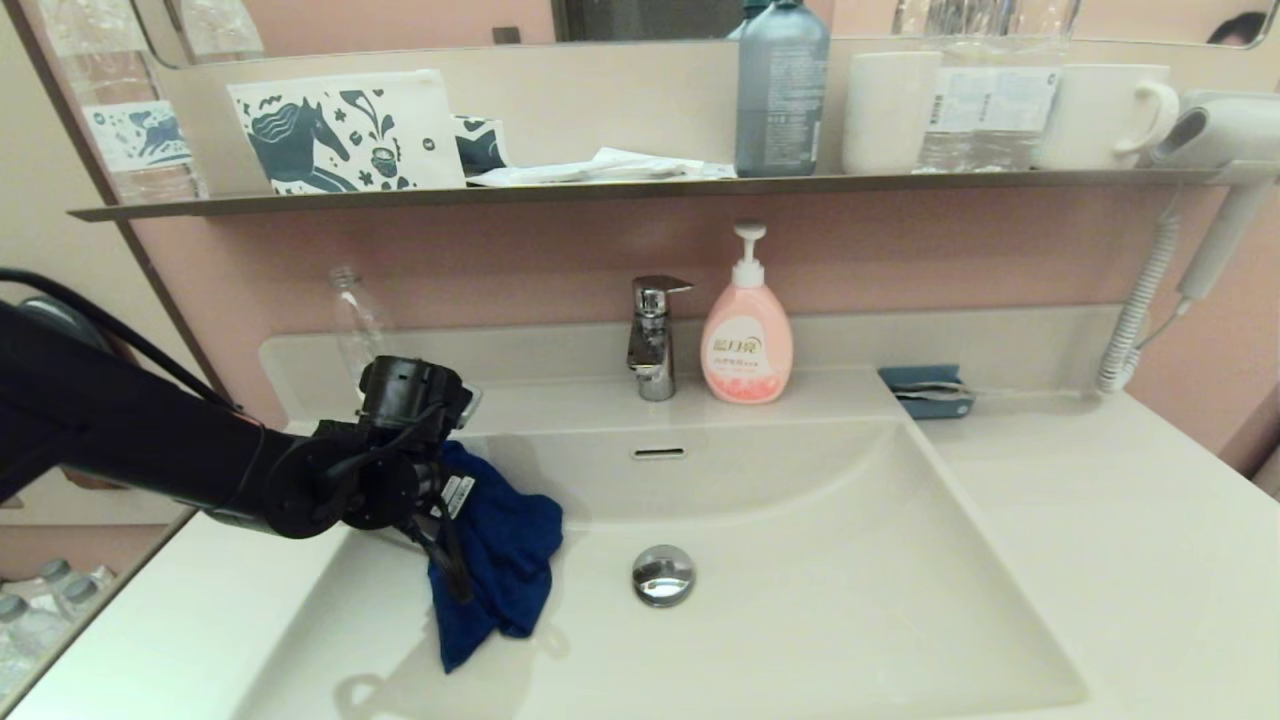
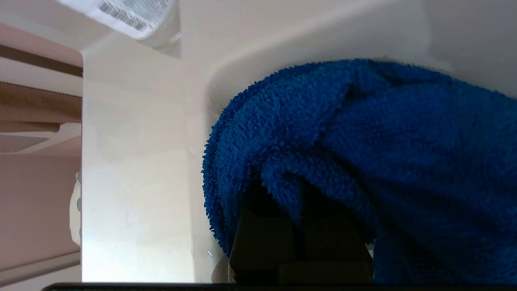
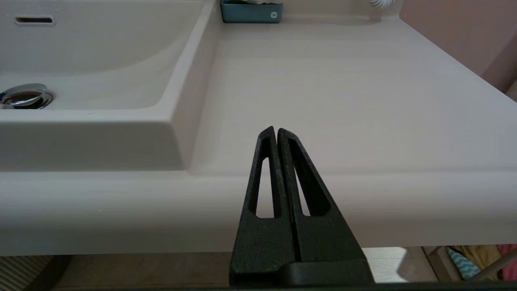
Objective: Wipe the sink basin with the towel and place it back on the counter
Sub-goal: Wipe the sink
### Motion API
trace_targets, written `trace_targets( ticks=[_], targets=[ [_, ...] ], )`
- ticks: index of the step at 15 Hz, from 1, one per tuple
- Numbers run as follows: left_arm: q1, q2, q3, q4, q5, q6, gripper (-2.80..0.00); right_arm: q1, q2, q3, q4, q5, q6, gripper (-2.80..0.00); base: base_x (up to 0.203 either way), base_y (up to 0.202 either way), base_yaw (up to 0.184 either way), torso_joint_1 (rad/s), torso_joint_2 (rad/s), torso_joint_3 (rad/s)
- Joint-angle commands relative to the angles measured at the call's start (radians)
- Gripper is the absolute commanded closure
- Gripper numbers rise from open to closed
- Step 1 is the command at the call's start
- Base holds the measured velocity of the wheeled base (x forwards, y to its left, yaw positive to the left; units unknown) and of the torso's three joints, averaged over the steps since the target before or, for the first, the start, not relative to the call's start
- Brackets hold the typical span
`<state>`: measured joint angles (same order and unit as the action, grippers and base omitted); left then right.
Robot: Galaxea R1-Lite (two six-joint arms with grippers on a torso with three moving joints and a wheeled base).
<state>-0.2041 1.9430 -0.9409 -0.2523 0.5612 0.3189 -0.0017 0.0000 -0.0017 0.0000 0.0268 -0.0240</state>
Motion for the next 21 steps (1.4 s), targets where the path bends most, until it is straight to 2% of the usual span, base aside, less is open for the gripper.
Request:
trace_targets(
  ticks=[1,10,13,21],
  targets=[
    [0.026,0.005,-0.006,0.001,0.006,0.009,0.00,0.000,0.000,0.000,0.000,0.001,-0.001,0.00,0.000,0.000,0.000,0.000,0.00,0.000],
    [0.048,-0.159,0.272,0.001,0.014,0.003,0.00,0.000,0.000,0.000,0.000,0.001,-0.001,0.00,0.000,0.000,0.000,0.000,0.00,0.000],
    [0.026,-0.205,0.386,0.001,0.017,-0.052,0.00,0.000,0.000,0.000,0.000,0.001,-0.001,0.00,0.000,0.000,0.000,0.000,0.00,0.000],
    [-0.038,-0.288,0.587,0.004,0.071,-0.167,0.00,0.000,0.000,0.000,0.000,0.001,-0.001,0.00,0.000,0.000,0.000,0.000,0.00,0.000]
  ],
)
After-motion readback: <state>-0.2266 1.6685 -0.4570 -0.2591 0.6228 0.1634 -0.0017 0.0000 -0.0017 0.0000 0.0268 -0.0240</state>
